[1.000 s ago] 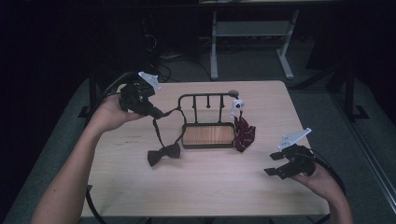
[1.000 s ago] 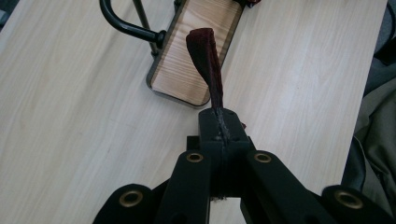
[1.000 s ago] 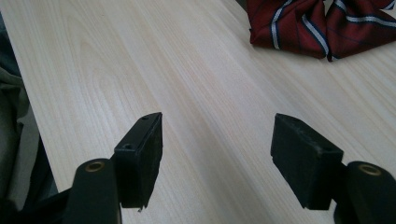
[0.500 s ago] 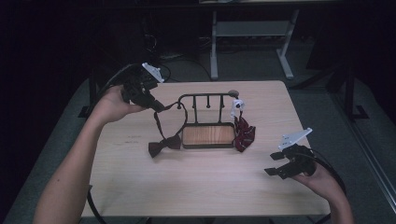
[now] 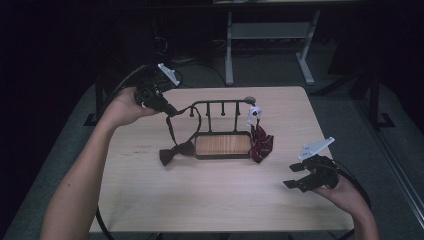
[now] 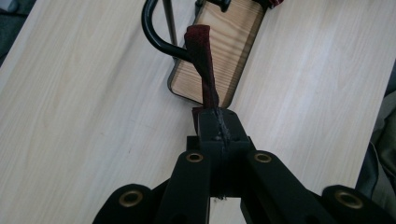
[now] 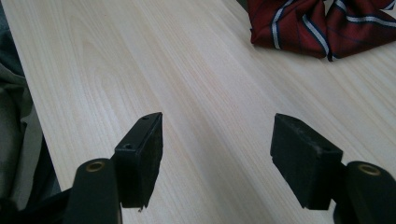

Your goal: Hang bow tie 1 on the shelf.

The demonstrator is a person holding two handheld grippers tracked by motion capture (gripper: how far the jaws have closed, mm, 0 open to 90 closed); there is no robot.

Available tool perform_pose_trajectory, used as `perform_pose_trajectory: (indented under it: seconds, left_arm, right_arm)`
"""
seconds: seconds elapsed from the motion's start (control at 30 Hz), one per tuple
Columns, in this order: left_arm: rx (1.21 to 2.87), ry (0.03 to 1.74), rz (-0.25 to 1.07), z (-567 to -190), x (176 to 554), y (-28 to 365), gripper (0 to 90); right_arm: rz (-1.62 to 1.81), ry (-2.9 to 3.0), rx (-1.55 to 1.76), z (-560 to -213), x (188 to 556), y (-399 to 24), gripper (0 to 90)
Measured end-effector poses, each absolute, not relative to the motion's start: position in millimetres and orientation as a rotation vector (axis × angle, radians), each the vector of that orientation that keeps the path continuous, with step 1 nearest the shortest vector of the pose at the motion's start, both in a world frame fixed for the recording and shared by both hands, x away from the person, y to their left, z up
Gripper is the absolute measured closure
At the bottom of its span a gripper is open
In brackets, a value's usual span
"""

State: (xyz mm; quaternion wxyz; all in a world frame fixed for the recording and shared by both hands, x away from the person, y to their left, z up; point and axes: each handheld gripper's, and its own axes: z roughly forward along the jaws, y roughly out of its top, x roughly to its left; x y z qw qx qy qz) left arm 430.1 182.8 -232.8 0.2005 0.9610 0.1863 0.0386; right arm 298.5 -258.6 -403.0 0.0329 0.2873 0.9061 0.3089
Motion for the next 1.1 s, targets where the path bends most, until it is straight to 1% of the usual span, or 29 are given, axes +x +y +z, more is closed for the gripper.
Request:
perform_pose_trajectory:
  seconds: [0.3,0.67,0.93,1.03,1.1]
  left_arm:
    - [2.695,0.543,0.109,-232,441,182,89.9]
    - [2.72,0.599,0.096,-241,452,182,89.8]
    - [2.735,0.624,0.11,-244,454,182,89.5]
    - [2.751,0.635,0.117,-245,455,182,88.9]
    - [2.755,0.642,0.123,-246,455,181,86.7]
  right_arm:
    - [0.954,2.783,0.882,-401,298,-260,34.0]
    - [0.958,2.775,0.879,-400,297,-263,34.1]
    - [0.959,2.772,0.883,-399,296,-263,34.1]
    - [0.953,2.772,0.885,-398,296,-262,34.1]
    - [0.953,2.772,0.884,-398,295,-262,34.1]
